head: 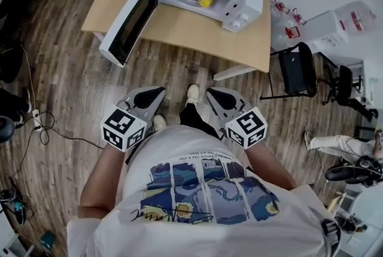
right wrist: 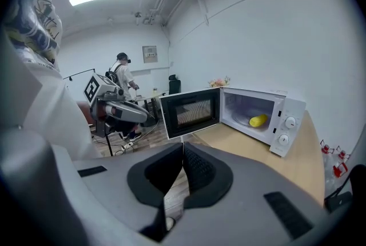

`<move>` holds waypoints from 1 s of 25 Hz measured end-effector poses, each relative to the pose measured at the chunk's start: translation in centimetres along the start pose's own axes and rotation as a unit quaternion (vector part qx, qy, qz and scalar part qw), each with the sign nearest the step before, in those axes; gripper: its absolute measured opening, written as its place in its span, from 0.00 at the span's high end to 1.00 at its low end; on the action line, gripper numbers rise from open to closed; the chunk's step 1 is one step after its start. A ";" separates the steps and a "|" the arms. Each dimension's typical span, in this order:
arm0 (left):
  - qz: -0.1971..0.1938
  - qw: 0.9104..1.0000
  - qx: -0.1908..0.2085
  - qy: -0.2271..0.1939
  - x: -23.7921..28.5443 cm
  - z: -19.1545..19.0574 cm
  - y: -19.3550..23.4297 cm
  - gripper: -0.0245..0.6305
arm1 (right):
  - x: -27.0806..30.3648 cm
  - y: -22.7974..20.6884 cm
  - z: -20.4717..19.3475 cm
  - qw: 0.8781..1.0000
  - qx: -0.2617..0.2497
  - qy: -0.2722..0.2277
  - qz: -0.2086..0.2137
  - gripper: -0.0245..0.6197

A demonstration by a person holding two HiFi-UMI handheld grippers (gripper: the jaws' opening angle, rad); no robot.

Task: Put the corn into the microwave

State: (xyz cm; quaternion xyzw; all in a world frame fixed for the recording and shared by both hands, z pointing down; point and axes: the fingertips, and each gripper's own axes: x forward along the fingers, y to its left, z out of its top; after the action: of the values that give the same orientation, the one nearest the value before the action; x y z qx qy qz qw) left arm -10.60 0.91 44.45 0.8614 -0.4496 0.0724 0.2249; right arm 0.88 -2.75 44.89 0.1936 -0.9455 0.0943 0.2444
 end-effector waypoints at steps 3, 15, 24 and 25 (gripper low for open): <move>0.001 1.000 0.005 -0.005 -0.9 -0.1 -0.4 0.95 | -0.2 0.9 0.0 1.000 -0.004 -0.001 -0.001 0.95; 0.002 1.000 0.019 -0.003 -3.0 -0.8 -0.9 0.95 | -0.2 2.9 0.6 1.000 -0.025 -0.003 0.007 0.95; -0.006 1.000 0.014 0.005 -0.4 -0.6 -0.7 0.95 | -1.2 1.1 0.3 1.000 -0.016 -0.003 -0.007 0.95; -0.008 1.000 0.014 0.005 0.0 -0.5 -0.9 0.95 | -1.4 0.8 0.1 1.000 -0.014 -0.003 -0.010 0.95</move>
State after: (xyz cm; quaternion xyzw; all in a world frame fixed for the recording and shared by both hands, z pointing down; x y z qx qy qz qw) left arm -9.83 1.54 44.58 0.8676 -0.4409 0.0813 0.2150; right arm 1.66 -1.65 44.03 0.1999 -0.9453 0.0781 0.2455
